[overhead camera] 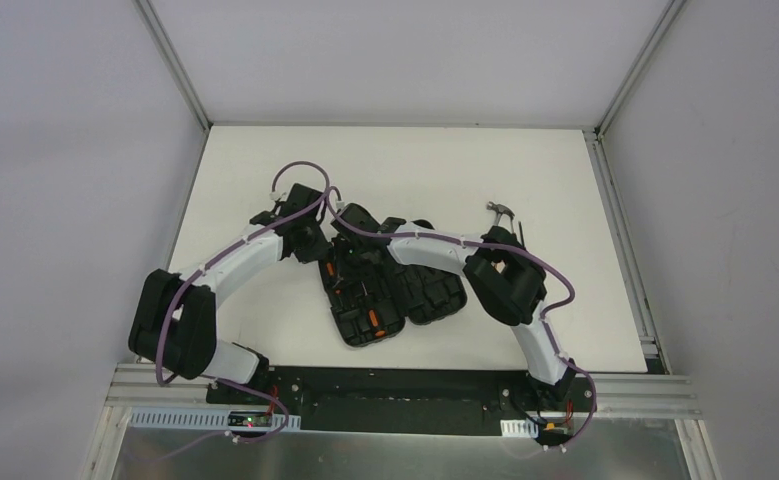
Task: Pack the tool kit
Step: Adjust the screwdriver in the toolbox.
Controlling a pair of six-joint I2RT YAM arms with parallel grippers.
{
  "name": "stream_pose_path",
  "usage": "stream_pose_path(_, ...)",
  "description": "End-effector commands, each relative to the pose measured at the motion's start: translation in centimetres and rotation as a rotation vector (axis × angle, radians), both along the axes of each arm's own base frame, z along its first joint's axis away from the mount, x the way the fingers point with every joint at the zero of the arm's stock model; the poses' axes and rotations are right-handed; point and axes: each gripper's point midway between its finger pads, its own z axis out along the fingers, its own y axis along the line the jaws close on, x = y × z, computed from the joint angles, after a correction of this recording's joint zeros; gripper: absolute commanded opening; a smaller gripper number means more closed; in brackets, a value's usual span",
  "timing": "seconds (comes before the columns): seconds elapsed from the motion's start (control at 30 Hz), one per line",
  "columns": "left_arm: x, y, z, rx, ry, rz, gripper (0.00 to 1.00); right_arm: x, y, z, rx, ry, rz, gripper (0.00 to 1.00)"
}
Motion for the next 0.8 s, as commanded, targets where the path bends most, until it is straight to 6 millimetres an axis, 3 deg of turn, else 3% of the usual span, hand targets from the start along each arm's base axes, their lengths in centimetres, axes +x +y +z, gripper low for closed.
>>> stream_pose_path(0.0, 0.6, 0.1, 4.1, -0.020, -0.133, -0.021, 0.07, -2.4, -4.0, -5.9, -0.218, 0.070, 0.015, 0.00)
stream_pose_path(0.17, 0.4, 2.1, 8.7, 0.006, -0.273, 0.008, 0.23, -1.4, -1.3, -2.2, -0.115, 0.044, 0.009, 0.01)
stream_pose_path(0.3, -0.5, 4.8, 12.5, 0.080, -0.396, 0.033, 0.36, -0.5, -0.2, 0.3, -0.066, 0.004, -0.010, 0.21)
stream_pose_path(0.5, -2.7, 8.3, 16.9, 0.183, -0.541, 0.072, 0.48, 0.8, -1.0, 2.6, -0.048, -0.050, -0.099, 0.50)
stream_pose_path(0.67, -3.9, 10.3, 18.6, 0.254, -0.608, 0.095, 0.59, 1.2, -1.7, 4.4, -0.021, -0.084, -0.124, 0.60)
stream_pose_path(0.77, -4.3, 11.0, 19.1, 0.292, -0.625, 0.089, 0.62, 1.4, -2.0, 6.8, 0.012, -0.119, -0.119, 0.61)
